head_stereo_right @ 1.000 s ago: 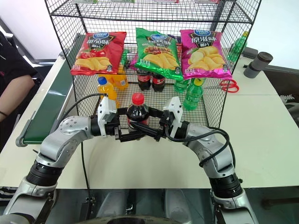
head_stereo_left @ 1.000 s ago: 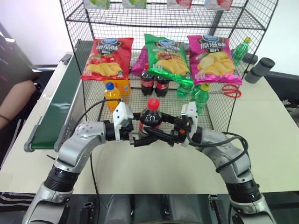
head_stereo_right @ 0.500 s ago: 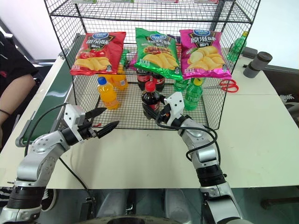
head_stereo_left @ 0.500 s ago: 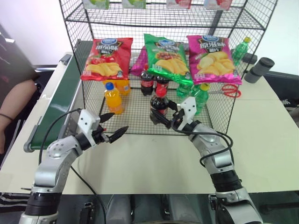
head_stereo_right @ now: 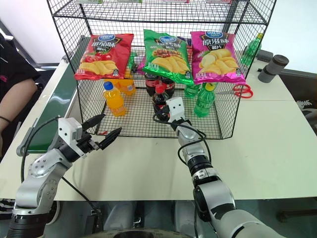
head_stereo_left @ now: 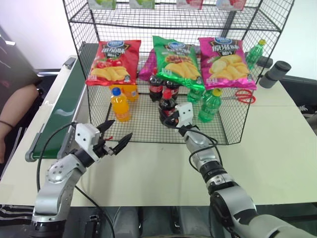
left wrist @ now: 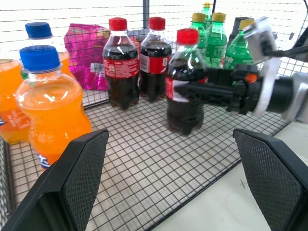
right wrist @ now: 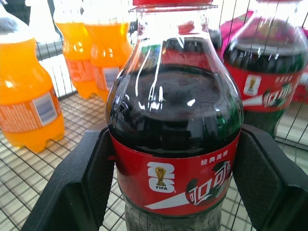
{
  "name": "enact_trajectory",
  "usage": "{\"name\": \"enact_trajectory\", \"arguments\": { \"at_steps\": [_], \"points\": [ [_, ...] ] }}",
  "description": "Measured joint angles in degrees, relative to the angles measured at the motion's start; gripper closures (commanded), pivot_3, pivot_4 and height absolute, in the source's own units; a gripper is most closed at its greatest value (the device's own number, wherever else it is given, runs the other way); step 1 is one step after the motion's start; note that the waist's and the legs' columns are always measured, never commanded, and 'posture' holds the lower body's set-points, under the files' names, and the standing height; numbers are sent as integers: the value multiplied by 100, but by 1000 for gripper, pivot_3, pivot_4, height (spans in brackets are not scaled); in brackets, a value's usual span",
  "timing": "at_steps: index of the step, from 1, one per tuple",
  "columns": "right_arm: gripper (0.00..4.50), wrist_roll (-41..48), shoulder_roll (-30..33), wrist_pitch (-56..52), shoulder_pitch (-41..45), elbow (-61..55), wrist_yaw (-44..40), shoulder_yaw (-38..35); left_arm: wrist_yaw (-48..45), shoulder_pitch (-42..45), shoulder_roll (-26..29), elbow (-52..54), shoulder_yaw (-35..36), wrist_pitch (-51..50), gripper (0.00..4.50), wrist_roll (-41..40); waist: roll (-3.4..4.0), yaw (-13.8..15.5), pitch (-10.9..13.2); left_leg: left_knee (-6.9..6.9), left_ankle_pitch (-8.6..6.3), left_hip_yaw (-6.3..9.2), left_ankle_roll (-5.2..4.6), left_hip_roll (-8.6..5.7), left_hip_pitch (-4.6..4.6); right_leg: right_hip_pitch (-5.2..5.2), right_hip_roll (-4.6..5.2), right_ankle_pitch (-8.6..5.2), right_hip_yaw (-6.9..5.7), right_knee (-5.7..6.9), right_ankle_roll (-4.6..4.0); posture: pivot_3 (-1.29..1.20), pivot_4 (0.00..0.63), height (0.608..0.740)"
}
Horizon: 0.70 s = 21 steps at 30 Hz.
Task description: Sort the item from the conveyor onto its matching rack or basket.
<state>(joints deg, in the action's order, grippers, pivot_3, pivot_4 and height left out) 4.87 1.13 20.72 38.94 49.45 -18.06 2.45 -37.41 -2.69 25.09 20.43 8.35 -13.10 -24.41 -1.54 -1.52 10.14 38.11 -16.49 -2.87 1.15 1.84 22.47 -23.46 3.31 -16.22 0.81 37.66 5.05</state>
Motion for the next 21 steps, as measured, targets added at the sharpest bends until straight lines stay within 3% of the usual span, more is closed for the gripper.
{"name": "enact_trajectory", "arguments": {
  "at_steps": [6, 9, 10, 21],
  "points": [
    [1585, 5, -26, 284, 198, 455, -66, -129, 23, 60, -25, 1, -81, -1, 83, -1, 0, -85, 0, 0, 0, 1, 1, -1, -1, 1, 4, 0, -1, 3, 0, 0, 150, 740],
    [114, 71, -42, 293, 213, 502, -248, -206, 25, 137, -28, 1, -84, -1, 0, 0, 1, -107, 0, 0, 0, 1, 1, 0, -2, 1, 4, 0, -1, 5, 0, 0, 150, 740],
    [39, 105, -45, 299, 213, 502, -312, -231, 25, 141, -29, 1, -90, -1, 0, 0, 1, -113, 0, -1, 0, 1, 1, 0, -3, 1, 4, 0, -1, 6, 0, 0, 150, 740],
    [39, 218, 115, 397, -12, -3, -862, -307, 55, 284, -39, 0, -114, -97, 0, 1, 1, -96, 0, -1, 0, 2, 2, -2, -4, 1, 11, 0, -2, 9, 0, 0, 150, 740]
  ]
}}
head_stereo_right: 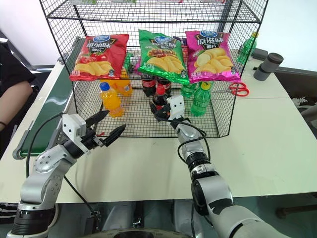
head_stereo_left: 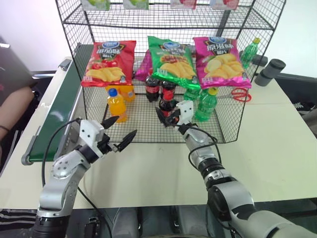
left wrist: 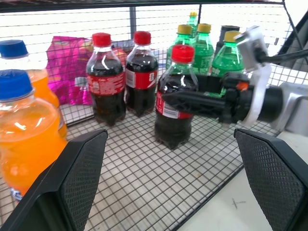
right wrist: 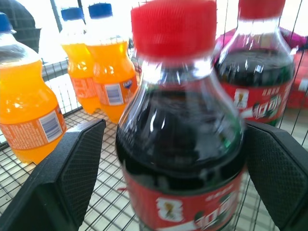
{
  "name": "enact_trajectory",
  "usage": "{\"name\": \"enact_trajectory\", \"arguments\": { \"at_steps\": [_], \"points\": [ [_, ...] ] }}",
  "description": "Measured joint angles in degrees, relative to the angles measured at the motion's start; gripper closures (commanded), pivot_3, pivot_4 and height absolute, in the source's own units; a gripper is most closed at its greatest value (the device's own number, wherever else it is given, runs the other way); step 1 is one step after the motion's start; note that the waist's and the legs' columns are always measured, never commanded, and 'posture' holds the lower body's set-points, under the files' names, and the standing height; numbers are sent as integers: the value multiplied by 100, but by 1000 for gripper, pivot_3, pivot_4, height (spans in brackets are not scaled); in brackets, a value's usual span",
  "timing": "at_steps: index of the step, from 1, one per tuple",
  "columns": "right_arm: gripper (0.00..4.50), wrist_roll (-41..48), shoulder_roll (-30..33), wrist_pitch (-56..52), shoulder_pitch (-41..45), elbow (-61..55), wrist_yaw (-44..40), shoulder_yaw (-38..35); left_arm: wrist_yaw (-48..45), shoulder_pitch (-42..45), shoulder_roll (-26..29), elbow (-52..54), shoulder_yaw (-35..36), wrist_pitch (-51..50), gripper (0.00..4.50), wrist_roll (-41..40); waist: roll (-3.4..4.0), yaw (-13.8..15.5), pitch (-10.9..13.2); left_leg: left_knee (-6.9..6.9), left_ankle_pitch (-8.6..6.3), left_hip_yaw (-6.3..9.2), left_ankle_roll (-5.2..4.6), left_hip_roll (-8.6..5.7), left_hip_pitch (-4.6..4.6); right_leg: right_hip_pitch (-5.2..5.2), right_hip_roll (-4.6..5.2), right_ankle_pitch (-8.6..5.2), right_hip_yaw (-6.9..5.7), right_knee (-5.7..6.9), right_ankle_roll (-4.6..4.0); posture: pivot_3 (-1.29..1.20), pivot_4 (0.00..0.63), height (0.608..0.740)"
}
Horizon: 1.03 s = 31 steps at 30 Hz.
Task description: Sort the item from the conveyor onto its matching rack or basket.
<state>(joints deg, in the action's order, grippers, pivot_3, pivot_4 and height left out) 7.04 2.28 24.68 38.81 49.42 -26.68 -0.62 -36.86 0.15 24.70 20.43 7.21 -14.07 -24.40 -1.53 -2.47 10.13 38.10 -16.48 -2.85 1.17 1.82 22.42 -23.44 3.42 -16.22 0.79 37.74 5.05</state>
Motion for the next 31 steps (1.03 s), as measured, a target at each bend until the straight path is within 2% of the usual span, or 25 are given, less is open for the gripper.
{"name": "enact_trajectory", "arguments": {
  "at_steps": [5, 12, 18, 25, 31],
  "points": [
    [39, 136, 520, -244, -746, -1170, -570, 25, 45, 7, 79, -1, 21, -175, 0, -1, 0, -1, 0, -1, 0, 1, 0, -2, 0, 1, 3, 0, 0, -2, 0, 0, 150, 740],
    [39, 650, 1662, -1330, -2117, -3561, -1418, -14, -21, 23, 358, -120, 93, -276, 0, 1, 3, 9, 0, -3, 0, 3, -1, -1, -2, 2, 3, 0, 0, -3, 0, 0, 150, 740],
    [39, 1524, 2913, -2462, -3230, -5051, -1801, -970, -189, -14, 769, -491, 504, -236, 0, 3, 3, 46, 0, -4, -1, 3, -2, -1, -4, 8, 3, -1, -1, -13, -2, 0, 150, 740],
    [39, 2189, 3512, -3303, -4166, -5758, -2159, -1646, -502, -69, 980, -809, 564, -262, 0, -5, 3, 51, 0, -4, -1, 2, -2, -1, -5, 12, 3, -1, 0, -17, -3, 0, 150, 740],
    [39, 2250, 3511, -3453, -4177, -5895, -2103, -1694, -688, -60, 1030, -937, 568, -265, 0, -8, 3, 58, 0, -4, -1, 2, -3, -1, -5, 12, 2, -1, 0, -18, -2, 0, 150, 740]
  ]
}}
